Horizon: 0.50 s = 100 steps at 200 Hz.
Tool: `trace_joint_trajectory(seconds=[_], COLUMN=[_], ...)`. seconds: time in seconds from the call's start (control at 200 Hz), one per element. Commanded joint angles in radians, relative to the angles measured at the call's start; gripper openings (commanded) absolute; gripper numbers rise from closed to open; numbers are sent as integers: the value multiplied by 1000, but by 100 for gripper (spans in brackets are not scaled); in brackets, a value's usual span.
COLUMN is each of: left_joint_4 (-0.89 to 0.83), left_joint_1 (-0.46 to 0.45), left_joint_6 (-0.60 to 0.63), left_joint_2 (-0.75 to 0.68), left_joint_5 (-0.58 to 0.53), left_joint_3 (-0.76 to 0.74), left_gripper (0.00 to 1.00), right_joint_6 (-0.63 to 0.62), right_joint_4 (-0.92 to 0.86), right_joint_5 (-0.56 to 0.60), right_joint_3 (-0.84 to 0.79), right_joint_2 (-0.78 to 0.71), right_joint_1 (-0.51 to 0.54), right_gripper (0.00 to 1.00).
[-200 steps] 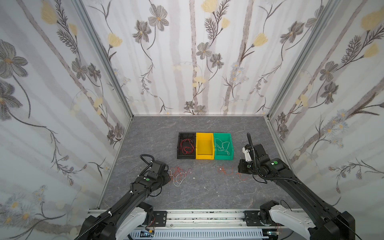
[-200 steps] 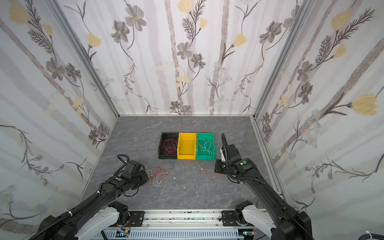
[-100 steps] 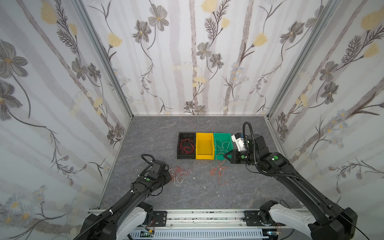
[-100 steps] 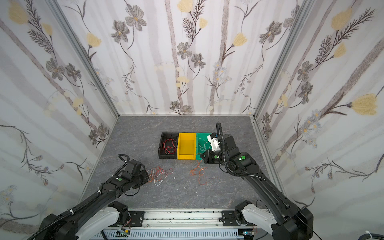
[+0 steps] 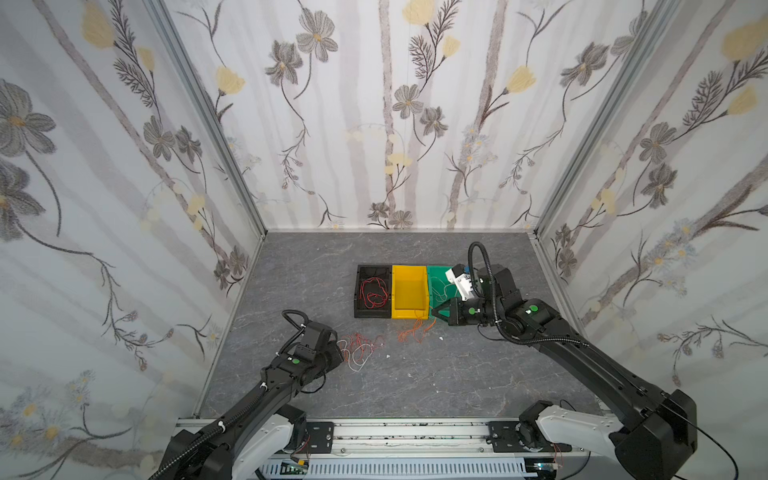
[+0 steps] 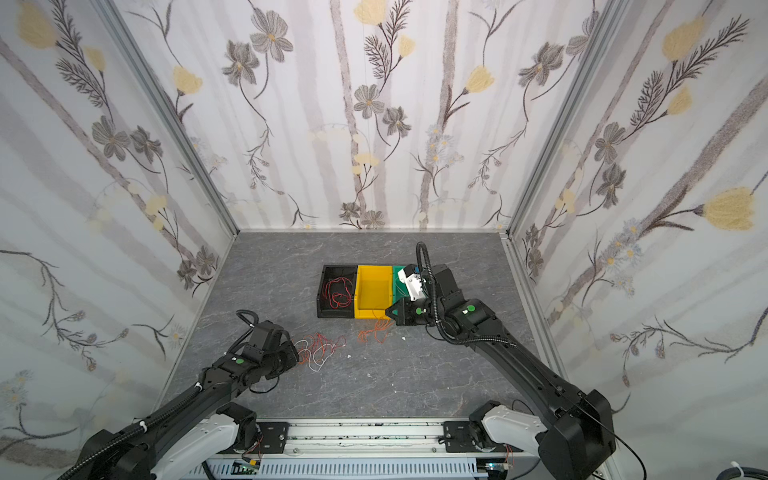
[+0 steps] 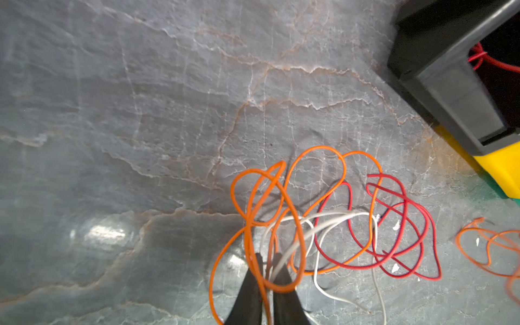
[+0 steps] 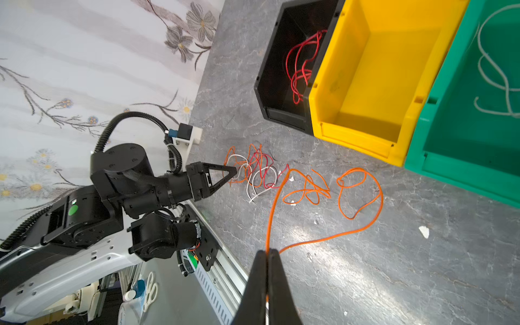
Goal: Untangle the cables
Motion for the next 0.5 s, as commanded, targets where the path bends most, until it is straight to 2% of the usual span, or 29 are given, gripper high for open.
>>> trace_joint_trajectory(seconds=[0.0, 0.165, 0.31, 0.39, 0.495], left_joint_4=[31, 37, 39, 41, 43], left_joint_1=[0, 1, 0, -1, -1], left_joint_6=[3, 5, 3, -2, -1], left_joint_2=[16, 19, 16, 12, 12], left_joint_5=[12, 15, 14, 14, 15], left_joint_3=[4, 6, 2, -2, -4], left_gripper=[14, 15, 15, 15, 15], right_joint_6=[16, -11, -53, -61, -29], right_joint_4=[-5, -47, -143, -182, -187], right_joint_5=[30, 95, 154, 224, 310], right_joint_3=[-62, -113, -82, -49, -25], right_joint_2=[-6, 39, 133, 183, 237], right_joint_1=[9, 24, 61, 105, 159], right_gripper=[0, 1, 10, 32, 52])
